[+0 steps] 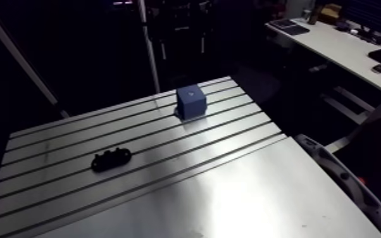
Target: Pick up the M10 bolt and insert it into the hex recess until seated.
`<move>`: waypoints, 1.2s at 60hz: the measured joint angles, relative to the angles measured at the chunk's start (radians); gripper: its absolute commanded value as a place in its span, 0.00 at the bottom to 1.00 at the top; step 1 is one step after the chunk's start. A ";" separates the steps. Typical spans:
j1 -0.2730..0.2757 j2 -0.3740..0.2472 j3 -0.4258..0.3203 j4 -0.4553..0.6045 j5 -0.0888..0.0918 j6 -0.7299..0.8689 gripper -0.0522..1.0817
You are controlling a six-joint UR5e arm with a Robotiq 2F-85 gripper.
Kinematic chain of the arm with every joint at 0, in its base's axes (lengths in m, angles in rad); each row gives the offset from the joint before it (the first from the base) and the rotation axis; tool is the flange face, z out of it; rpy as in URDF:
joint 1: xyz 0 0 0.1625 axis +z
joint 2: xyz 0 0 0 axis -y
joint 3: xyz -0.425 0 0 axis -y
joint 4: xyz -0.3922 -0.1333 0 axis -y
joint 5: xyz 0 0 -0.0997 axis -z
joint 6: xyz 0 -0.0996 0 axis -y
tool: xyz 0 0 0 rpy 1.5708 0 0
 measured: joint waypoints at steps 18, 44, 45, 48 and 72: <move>0.076 -0.037 -0.033 0.070 0.000 0.093 0.05; 0.182 -0.116 -0.027 0.129 -0.002 0.165 0.05; 0.185 -0.120 -0.024 0.130 -0.002 0.166 0.05; 0.195 -0.137 -0.014 0.131 -0.002 0.169 0.05; 0.236 -0.261 0.073 0.168 0.001 0.171 0.05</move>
